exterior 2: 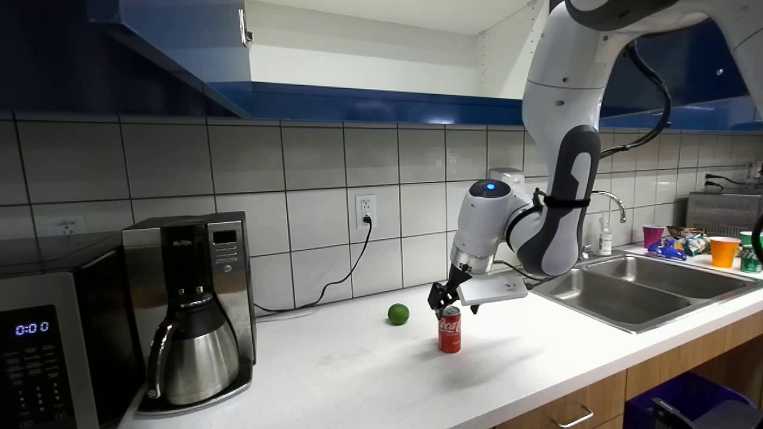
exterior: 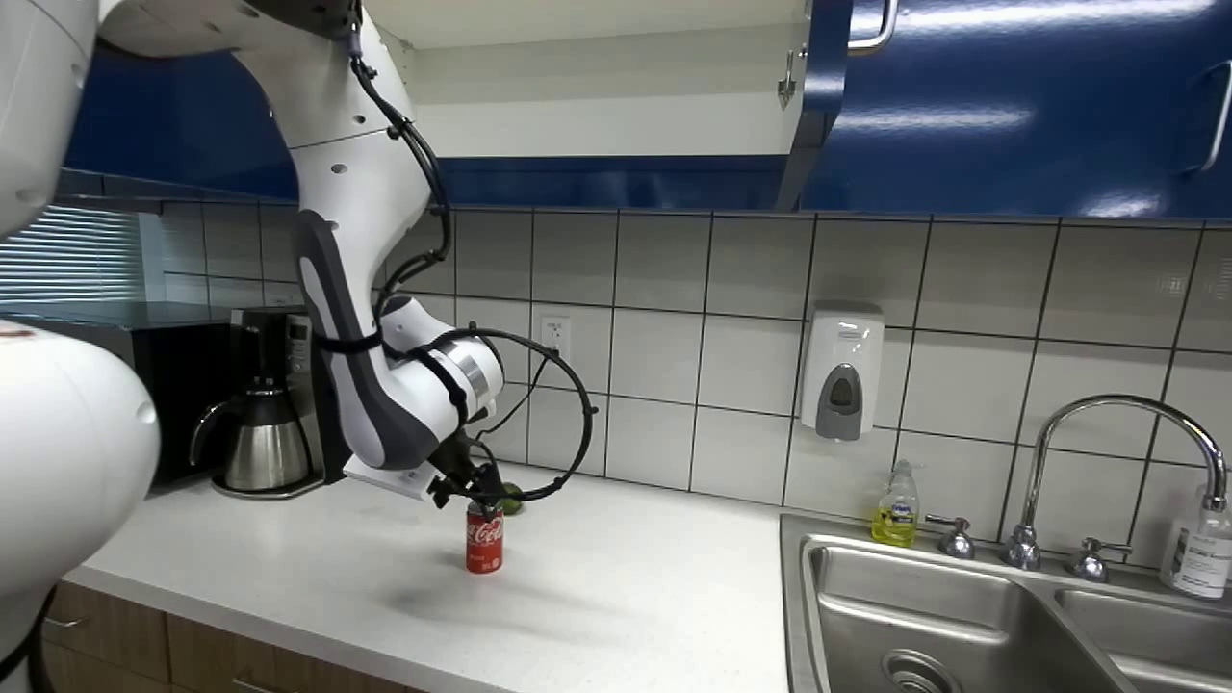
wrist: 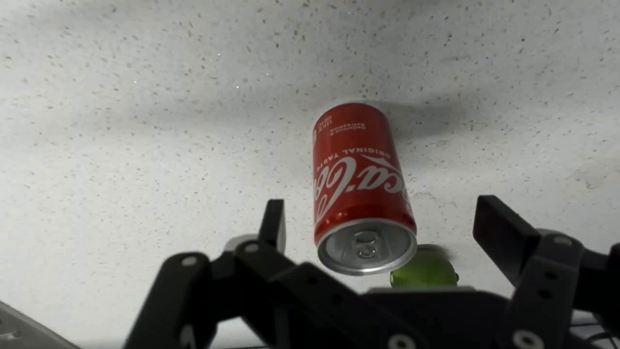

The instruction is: Remove the can from the top cupboard

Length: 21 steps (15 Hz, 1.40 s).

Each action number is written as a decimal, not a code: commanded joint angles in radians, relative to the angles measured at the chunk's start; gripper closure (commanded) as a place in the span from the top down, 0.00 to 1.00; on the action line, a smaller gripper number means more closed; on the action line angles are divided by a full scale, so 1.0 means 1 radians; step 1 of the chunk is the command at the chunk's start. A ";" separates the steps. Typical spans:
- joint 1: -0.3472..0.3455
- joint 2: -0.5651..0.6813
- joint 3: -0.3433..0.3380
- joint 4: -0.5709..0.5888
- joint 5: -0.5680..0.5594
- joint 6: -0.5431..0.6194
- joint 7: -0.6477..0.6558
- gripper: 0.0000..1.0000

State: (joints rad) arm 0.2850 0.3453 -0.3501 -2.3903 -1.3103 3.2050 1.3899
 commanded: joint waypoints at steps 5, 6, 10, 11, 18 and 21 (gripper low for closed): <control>-0.081 -0.172 0.121 -0.159 0.189 -0.080 -0.287 1.00; -0.093 -0.187 0.141 -0.175 0.226 -0.085 -0.329 1.00; -0.144 -0.241 0.229 -0.228 0.399 -0.098 -0.475 1.00; -0.154 -0.254 0.248 -0.236 0.441 -0.106 -0.507 1.00; -0.171 -0.338 0.335 -0.239 0.760 -0.193 -0.745 1.00; -0.146 -0.300 0.308 -0.220 0.744 -0.161 -0.712 1.00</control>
State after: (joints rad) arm 0.1388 0.0454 -0.0423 -2.6099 -0.5666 3.0445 0.6777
